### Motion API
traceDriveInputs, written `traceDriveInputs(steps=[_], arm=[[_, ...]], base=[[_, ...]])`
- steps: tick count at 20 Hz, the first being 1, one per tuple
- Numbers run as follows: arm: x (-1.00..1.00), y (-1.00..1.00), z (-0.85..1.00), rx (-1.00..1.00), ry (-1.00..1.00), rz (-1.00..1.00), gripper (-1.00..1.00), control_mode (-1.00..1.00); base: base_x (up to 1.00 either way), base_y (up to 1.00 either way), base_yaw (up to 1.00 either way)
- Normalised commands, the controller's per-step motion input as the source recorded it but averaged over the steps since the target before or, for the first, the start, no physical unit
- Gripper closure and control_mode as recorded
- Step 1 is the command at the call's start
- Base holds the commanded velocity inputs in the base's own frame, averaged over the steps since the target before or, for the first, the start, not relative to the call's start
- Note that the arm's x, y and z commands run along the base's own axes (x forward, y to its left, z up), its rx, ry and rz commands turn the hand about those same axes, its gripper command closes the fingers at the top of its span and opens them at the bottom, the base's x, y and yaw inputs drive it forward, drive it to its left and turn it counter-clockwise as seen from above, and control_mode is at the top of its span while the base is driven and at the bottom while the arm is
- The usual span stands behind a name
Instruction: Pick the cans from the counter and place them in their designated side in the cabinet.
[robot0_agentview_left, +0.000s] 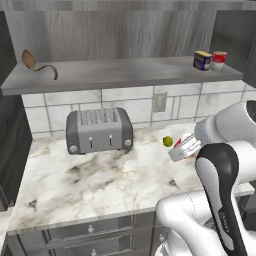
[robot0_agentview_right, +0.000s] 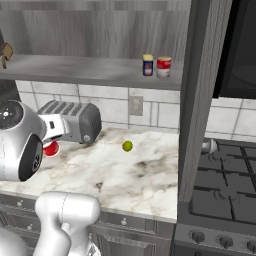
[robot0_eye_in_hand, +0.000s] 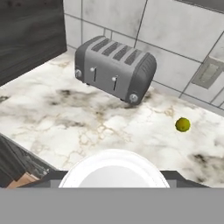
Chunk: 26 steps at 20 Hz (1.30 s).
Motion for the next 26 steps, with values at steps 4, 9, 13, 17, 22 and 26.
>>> traceDriveInputs(steps=[4, 9, 13, 17, 22, 26], arm=[[-0.28, -0.12, 0.13, 0.00, -0.16, 0.01, 1.00, -1.00], [-0.29, -0.18, 0.09, 0.00, -0.08, 0.00, 1.00, -1.00], [-0.21, -0.15, 0.10, 0.00, -0.07, 0.00, 1.00, -1.00], [-0.11, -0.12, 0.08, 0.00, -0.05, 0.00, 1.00, -1.00], [-0.06, -0.11, 0.07, 0.00, -0.01, 0.00, 1.00, -1.00], [0.00, -0.06, 0.10, 0.00, 0.02, 0.00, 1.00, -1.00]], base=[[0.00, 0.00, 0.00], [0.00, 0.00, 0.00], [0.00, 0.00, 0.00], [0.00, 0.00, 0.00], [0.00, 0.00, 0.00], [0.00, 0.00, 0.00]])
